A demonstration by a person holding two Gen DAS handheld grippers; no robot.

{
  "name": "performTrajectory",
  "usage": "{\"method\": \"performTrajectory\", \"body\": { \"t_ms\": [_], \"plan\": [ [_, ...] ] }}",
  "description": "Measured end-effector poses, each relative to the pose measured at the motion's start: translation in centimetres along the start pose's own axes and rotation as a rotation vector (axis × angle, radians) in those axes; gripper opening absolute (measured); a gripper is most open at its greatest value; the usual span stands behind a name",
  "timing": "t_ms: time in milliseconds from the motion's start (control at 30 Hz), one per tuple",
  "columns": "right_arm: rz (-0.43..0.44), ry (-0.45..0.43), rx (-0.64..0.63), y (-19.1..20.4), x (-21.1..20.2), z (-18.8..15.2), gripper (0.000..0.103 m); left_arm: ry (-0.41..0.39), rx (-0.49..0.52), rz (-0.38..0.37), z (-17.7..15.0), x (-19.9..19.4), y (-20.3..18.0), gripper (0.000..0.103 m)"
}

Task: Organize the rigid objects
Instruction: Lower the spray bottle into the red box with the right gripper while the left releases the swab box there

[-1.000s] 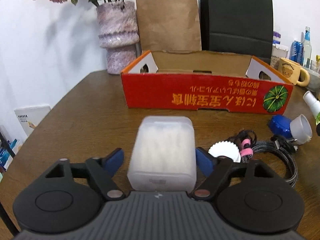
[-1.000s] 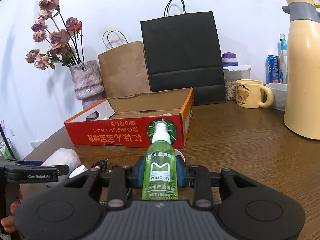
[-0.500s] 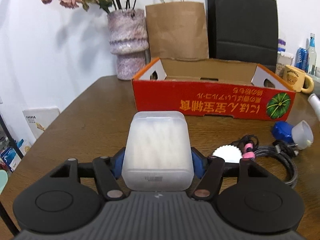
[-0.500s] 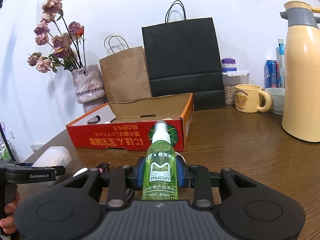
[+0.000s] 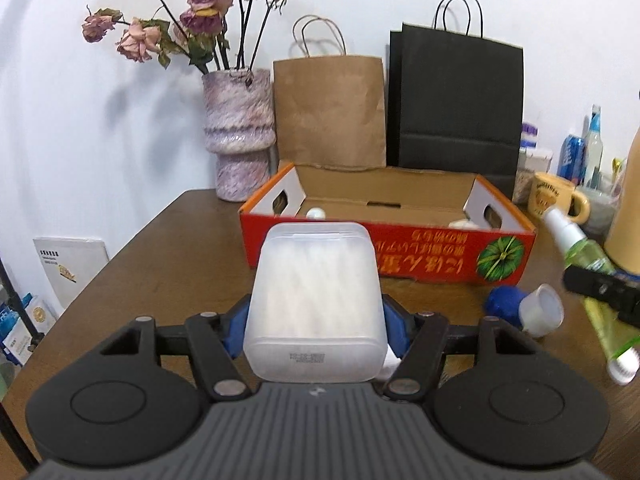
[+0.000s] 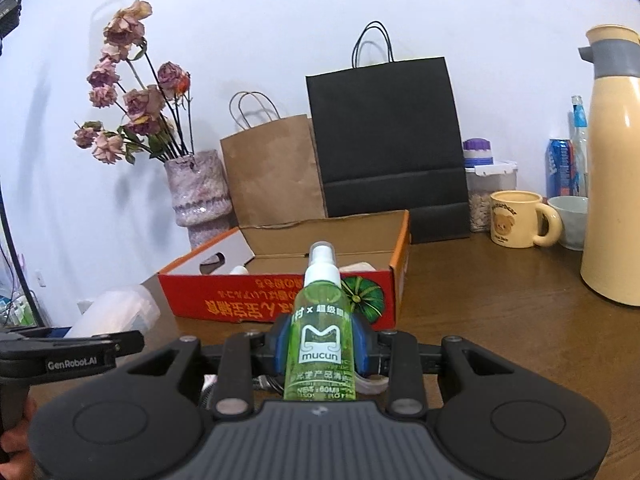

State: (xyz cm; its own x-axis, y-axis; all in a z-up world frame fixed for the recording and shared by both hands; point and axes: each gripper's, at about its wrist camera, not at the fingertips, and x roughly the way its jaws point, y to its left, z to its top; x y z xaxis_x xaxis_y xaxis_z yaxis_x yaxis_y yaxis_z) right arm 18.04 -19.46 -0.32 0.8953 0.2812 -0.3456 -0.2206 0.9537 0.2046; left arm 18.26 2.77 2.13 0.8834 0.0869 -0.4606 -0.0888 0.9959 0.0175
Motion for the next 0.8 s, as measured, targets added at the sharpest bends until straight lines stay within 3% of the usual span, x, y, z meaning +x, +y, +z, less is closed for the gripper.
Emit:
{"method": "performTrajectory", "body": {
  "t_ms": [367, 800],
  "plan": [
    [0.043, -0.031, -0.017, 1.9, 1.9, 3.5, 0.031, -0.062, -0.080, 0.013, 4.3, 1.1, -0.4, 0.066],
    [0.051, -0.063, 0.017, 2.8, 7.3, 6.8, 0.031, -0.081, -0.160, 0.053, 7.8, 5.5, -0.1, 0.066]
  ]
}}
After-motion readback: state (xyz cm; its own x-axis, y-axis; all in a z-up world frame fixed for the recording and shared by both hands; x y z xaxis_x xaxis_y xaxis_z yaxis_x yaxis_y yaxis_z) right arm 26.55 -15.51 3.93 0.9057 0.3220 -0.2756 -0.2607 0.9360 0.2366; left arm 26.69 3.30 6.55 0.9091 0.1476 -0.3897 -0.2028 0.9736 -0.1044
